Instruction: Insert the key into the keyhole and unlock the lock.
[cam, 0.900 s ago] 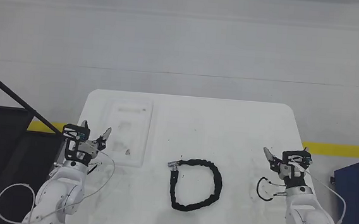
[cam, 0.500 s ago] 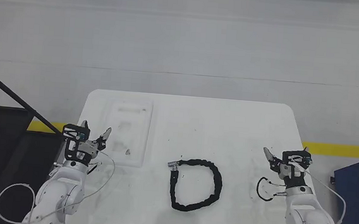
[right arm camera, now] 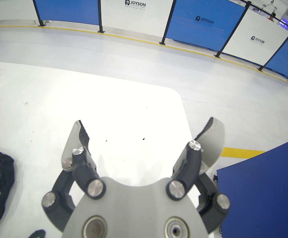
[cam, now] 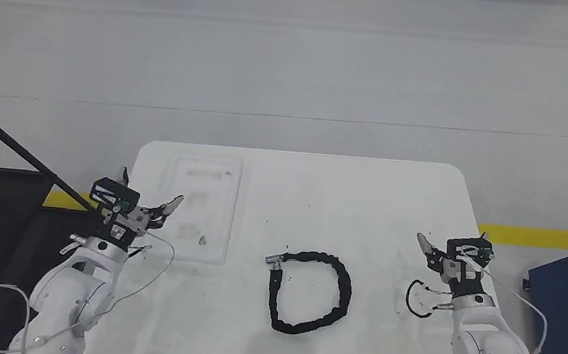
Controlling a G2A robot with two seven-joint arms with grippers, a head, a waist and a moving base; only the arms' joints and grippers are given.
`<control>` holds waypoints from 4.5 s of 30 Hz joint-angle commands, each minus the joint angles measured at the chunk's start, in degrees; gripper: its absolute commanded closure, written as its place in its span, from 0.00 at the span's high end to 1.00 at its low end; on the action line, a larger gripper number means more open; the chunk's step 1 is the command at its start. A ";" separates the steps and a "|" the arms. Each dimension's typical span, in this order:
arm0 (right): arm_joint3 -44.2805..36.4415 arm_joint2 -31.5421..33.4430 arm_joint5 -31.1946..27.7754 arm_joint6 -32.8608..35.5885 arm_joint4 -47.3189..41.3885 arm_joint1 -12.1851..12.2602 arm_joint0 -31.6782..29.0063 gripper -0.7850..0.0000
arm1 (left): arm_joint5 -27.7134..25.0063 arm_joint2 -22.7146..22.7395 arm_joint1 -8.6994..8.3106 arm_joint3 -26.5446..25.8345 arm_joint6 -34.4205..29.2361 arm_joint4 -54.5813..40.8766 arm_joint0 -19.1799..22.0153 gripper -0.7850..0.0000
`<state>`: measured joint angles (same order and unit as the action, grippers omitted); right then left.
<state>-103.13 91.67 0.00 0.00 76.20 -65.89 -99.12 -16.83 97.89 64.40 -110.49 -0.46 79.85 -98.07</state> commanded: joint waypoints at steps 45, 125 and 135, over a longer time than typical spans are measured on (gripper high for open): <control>0.00 0.00 0.00 0.00 0.00 0.00 0.00 1.00 | 8.96 -13.34 -4.17 -1.28 -69.01 -28.69 19.04 1.00; 0.00 0.00 0.00 0.00 0.00 0.00 0.00 1.00 | 30.08 -35.59 -9.33 19.28 -87.54 -41.56 43.28 0.00; 0.00 0.00 0.00 0.00 0.00 0.00 0.00 1.00 | 27.53 -29.35 -13.28 11.31 -87.54 -40.35 39.36 0.00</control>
<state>-103.13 91.67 0.00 0.00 76.20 -65.89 -99.12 11.03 67.80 51.62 -98.06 -88.00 39.81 -58.07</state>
